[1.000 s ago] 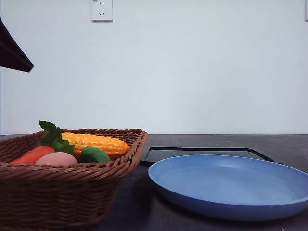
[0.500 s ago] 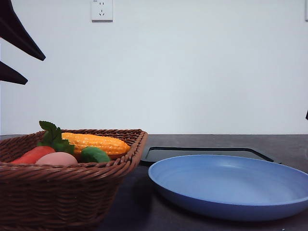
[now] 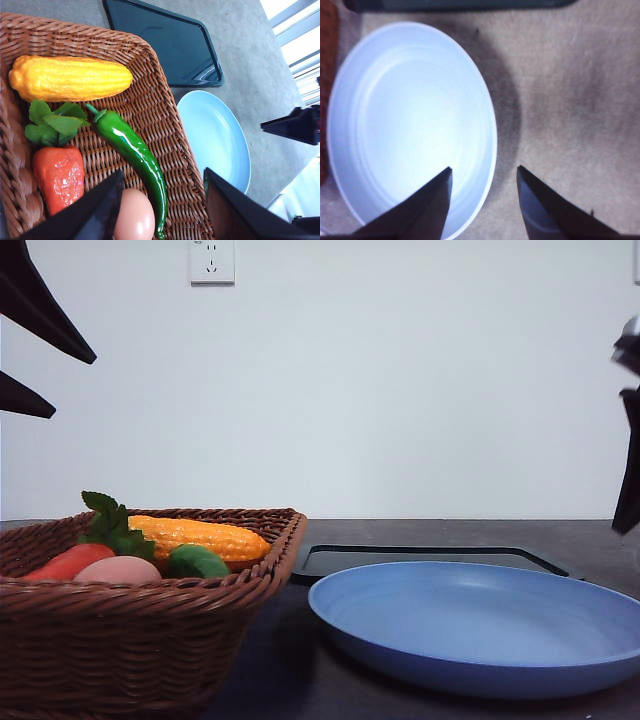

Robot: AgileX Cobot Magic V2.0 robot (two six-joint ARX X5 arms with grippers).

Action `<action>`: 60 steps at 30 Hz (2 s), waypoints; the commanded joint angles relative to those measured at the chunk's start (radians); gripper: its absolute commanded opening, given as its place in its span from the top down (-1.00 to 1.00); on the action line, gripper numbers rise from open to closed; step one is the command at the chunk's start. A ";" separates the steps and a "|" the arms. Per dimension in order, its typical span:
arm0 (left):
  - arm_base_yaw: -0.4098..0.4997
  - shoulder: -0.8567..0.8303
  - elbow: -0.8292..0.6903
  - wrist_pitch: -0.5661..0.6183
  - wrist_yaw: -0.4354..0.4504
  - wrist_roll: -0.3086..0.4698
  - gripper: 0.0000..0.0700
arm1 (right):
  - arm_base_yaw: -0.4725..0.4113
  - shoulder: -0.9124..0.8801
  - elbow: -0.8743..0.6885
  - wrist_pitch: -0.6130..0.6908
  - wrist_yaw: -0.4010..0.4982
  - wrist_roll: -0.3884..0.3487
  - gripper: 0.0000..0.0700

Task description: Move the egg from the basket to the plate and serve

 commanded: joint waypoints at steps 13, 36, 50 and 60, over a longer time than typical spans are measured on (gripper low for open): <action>-0.003 0.007 0.014 0.004 0.002 0.014 0.06 | 0.076 0.222 0.012 0.108 0.001 0.017 0.43; -0.036 0.007 0.014 -0.003 0.002 0.018 -0.17 | 0.074 0.099 0.012 0.050 0.001 0.014 1.00; -0.327 0.094 0.229 -0.306 -0.397 0.088 -0.17 | 0.036 -0.209 0.014 -0.031 0.002 0.036 1.00; -0.494 0.329 0.254 -0.309 -0.563 0.072 -0.17 | -0.036 -0.295 0.014 -0.033 0.001 0.045 1.00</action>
